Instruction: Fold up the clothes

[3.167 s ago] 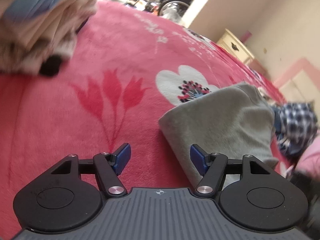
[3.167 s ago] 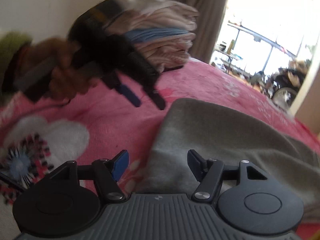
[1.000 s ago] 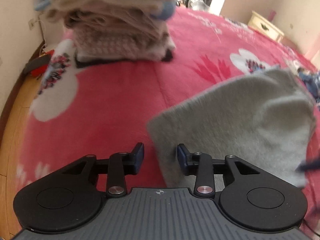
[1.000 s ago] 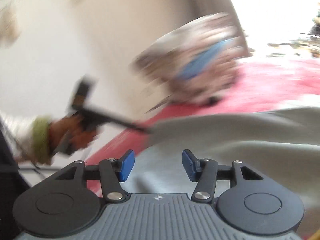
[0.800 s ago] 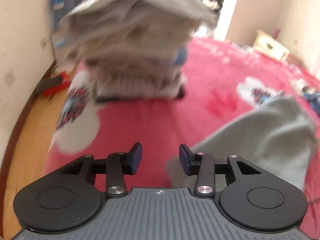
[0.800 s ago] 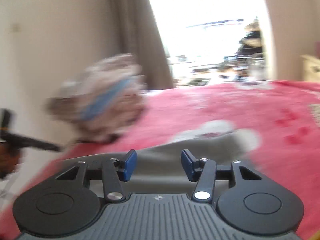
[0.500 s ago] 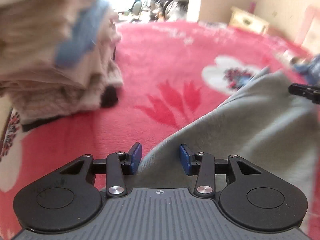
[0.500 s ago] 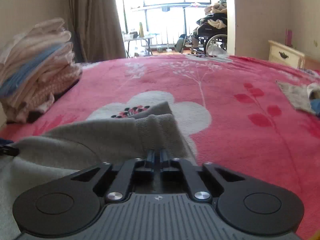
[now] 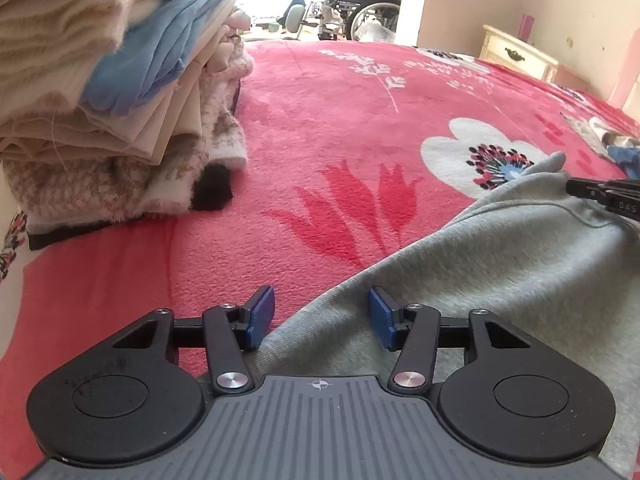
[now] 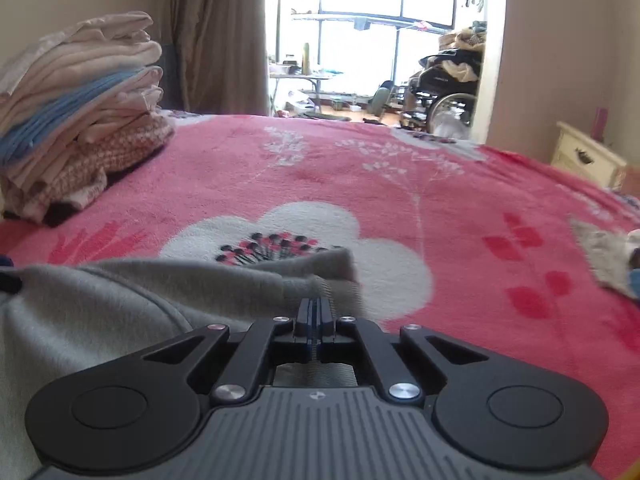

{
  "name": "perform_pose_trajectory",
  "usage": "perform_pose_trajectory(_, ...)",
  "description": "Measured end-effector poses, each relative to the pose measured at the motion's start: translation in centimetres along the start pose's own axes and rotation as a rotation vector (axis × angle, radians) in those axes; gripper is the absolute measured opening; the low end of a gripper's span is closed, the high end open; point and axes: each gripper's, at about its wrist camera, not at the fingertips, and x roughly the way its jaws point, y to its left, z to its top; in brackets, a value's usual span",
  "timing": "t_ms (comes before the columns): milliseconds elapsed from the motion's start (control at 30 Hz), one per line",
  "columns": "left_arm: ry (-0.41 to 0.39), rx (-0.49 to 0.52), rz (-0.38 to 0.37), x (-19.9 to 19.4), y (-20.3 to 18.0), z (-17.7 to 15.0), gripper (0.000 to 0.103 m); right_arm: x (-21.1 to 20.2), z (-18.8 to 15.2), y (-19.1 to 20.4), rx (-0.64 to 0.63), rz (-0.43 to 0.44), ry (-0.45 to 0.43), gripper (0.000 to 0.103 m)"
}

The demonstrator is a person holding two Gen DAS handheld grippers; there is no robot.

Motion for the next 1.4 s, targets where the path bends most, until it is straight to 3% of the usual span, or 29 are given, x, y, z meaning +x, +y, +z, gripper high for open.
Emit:
perform_pose_trajectory(133, -0.001, 0.025, 0.001, -1.1, 0.1, 0.2, 0.053, -4.7, 0.0, -2.2, 0.042, 0.004, -0.026, 0.006)
perform_pose_trajectory(333, -0.044, 0.062, -0.057, -6.0, 0.8, -0.5, 0.053, -16.1, 1.2, -3.2, -0.062, 0.049, -0.150, 0.007)
perform_pose_trajectory(467, -0.046, 0.126, -0.147, -10.2, 0.5, -2.0, 0.053, -20.4, 2.1, -2.0, -0.114, 0.248, -0.143, 0.014)
perform_pose_trajectory(567, -0.031, 0.204, -0.211, -12.3, -0.9, -4.2, 0.053, -19.5, 0.5, 2.2, -0.187, 0.423, -0.049, 0.016)
perform_pose_trajectory(667, -0.006, 0.315, -0.231, -13.0, -3.3, -7.3, 0.053, -16.6, -2.8, 8.2, -0.242, 0.522, 0.073, 0.017)
perform_pose_trajectory(767, -0.005, 0.453, -0.183, -13.0, -6.2, -10.1, 0.053, -14.2, -5.7, 12.7, -0.260, 0.594, 0.165, 0.016)
perform_pose_trajectory(833, -0.036, 0.530, -0.134, -12.9, -7.5, -11.4, 0.053, -13.7, -6.5, 13.7, -0.201, 0.605, 0.207, 0.017)
perform_pose_trajectory(900, -0.057, 0.568, -0.096, -12.6, -8.3, -11.9, 0.053, -13.1, -7.3, 14.6, -0.141, 0.615, 0.250, 0.017)
perform_pose_trajectory(933, -0.064, 0.564, -0.085, -12.7, -8.5, -11.8, 0.053, -13.0, -7.6, 14.6, -0.100, 0.625, 0.276, 0.023)
perform_pose_trajectory(1000, -0.077, 0.537, -0.095, -13.1, -8.4, -11.4, 0.053, -13.0, -8.4, 14.9, -0.052, 0.616, 0.291, 0.034)
perform_pose_trajectory(1067, -0.087, 0.517, -0.123, -13.8, -8.0, -11.0, 0.053, -12.6, -9.0, 15.6, -0.042, 0.585, 0.271, 0.035)
perform_pose_trajectory(1100, -0.088, 0.515, -0.139, -14.0, -8.0, -10.9, 0.053, -12.4, -9.3, 16.0, -0.035, 0.570, 0.262, 0.032)
perform_pose_trajectory(1167, -0.078, 0.535, -0.174, -14.2, -8.2, -11.1, 0.053, -11.7, -9.5, 15.3, 0.081, 0.551, 0.254, 0.009)
perform_pose_trajectory(1233, -0.063, 0.569, -0.187, -14.1, -8.7, -11.5, 0.053, -11.8, -9.6, 14.1, 0.206, 0.569, 0.227, 0.007)
perform_pose_trajectory(1400, -0.042, 0.584, -0.193, -13.6, -9.5, -12.2, 0.053, -12.7, -9.4, 14.0, 0.245, 0.582, 0.202, 0.006)
